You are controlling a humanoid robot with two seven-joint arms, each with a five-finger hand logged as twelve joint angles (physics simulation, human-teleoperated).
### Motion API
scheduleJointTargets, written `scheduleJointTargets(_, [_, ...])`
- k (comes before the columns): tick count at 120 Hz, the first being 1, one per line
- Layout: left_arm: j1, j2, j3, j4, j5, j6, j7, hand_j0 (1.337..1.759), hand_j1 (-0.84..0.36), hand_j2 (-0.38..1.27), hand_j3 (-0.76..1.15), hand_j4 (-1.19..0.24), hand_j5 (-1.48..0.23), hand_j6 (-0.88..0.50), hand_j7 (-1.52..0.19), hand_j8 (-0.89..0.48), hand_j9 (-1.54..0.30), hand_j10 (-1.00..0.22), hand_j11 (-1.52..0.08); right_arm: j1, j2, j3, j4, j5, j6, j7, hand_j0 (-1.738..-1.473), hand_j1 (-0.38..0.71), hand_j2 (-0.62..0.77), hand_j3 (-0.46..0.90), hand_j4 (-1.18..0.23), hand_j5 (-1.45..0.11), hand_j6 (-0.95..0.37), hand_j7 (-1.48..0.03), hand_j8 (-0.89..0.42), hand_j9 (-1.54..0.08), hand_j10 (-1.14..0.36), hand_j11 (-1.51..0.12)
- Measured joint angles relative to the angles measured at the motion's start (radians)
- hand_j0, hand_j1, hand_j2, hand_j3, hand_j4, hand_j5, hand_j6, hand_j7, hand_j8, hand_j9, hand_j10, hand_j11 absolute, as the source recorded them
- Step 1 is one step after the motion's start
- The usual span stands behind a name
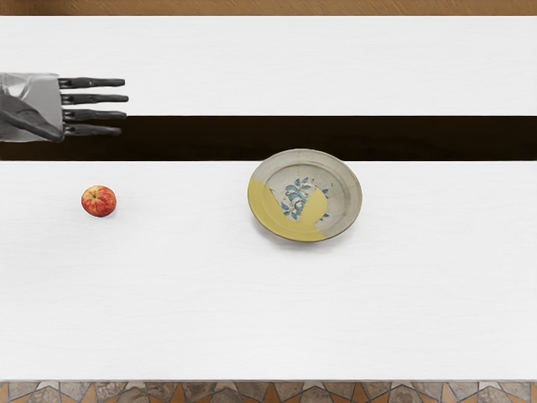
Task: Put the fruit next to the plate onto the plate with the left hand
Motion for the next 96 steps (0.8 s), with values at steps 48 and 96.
scheduleJointTargets(48, [-0.087, -0.042, -0.016, -0.113, 0.361, 0.000, 0.000, 1.658, 0.33, 0.00, 0.00, -0.01, -0.02, -0.01, -0.02, -0.01, -0.02, -0.01, -0.02, 0.003, 0.000, -0.007, 0.001, -0.003, -0.001, 0.000, -1.658, -0.35, 0.00, 0.00, 0.00, 0.00, 0.00, 0.00, 0.00, 0.00, 0.00, 0.00])
scheduleJointTargets(96, [-0.075, -0.062, 0.020, -0.335, 0.963, 0.261, 0.000, 1.658, 0.33, 0.00, 0.00, -0.02, -0.03, -0.02, -0.03, -0.02, -0.03, -0.02, -0.03, 0.014, 0.000, -0.008, 0.001, -0.003, -0.003, 0.000, -1.658, -0.35, 0.00, 0.00, 0.00, 0.00, 0.00, 0.00, 0.00, 0.00, 0.00, 0.00])
